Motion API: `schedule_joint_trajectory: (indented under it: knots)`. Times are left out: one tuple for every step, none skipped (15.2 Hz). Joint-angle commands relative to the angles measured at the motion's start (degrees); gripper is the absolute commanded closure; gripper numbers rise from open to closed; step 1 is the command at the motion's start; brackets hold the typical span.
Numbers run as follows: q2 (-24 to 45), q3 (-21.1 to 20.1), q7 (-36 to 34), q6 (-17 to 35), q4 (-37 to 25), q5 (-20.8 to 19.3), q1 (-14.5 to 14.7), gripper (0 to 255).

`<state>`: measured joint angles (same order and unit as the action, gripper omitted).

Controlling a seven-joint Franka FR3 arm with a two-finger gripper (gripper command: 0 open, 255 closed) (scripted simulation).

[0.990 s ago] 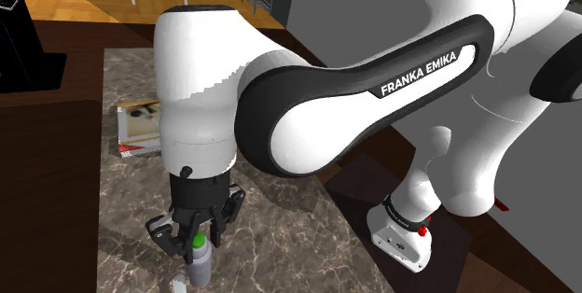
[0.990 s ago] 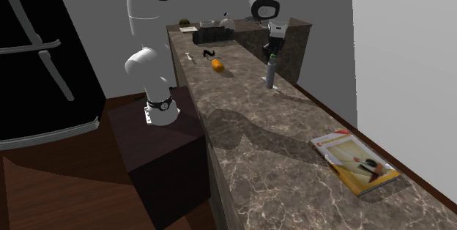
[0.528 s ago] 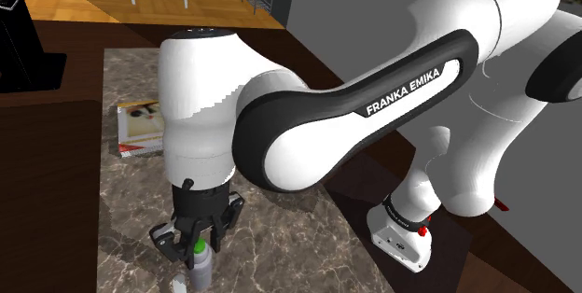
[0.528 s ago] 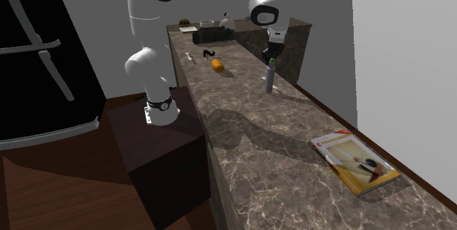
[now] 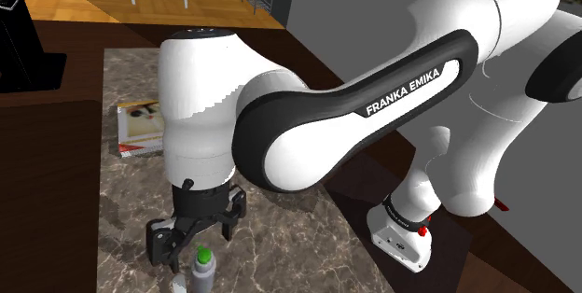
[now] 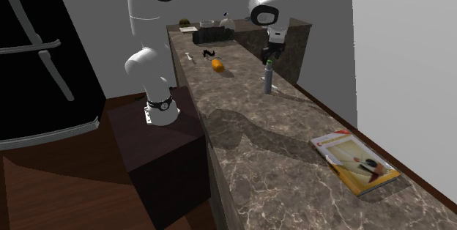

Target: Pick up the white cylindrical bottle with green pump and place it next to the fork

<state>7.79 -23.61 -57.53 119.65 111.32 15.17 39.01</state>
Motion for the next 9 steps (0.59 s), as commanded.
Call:
schedule_joint_trajectory:
  knots:
    - [0.00,0.00,0.00,0.00,0.00,0.00,0.00,0]
    - [0.00,0.00,0.00,0.00,0.00,0.00,0.00,0]
    - [-0.72,0.17,0.08,-1.82,-1.06,0.10,-0.32,0]
    - [-1.37,0.35,0.15,-3.64,-2.19,0.17,-0.63,0]
    - [-1.95,0.54,0.19,-5.47,-3.40,0.23,-0.93,0]
    - [-2.34,0.69,0.22,-6.92,-4.42,0.25,-1.16,0]
    - [-2.34,0.70,0.22,-6.92,-4.42,0.25,-1.16,0]
    - [-2.35,0.70,0.22,-6.92,-4.41,0.25,-1.16,0]
    - [-2.35,0.70,0.22,-6.92,-4.41,0.25,-1.16,0]
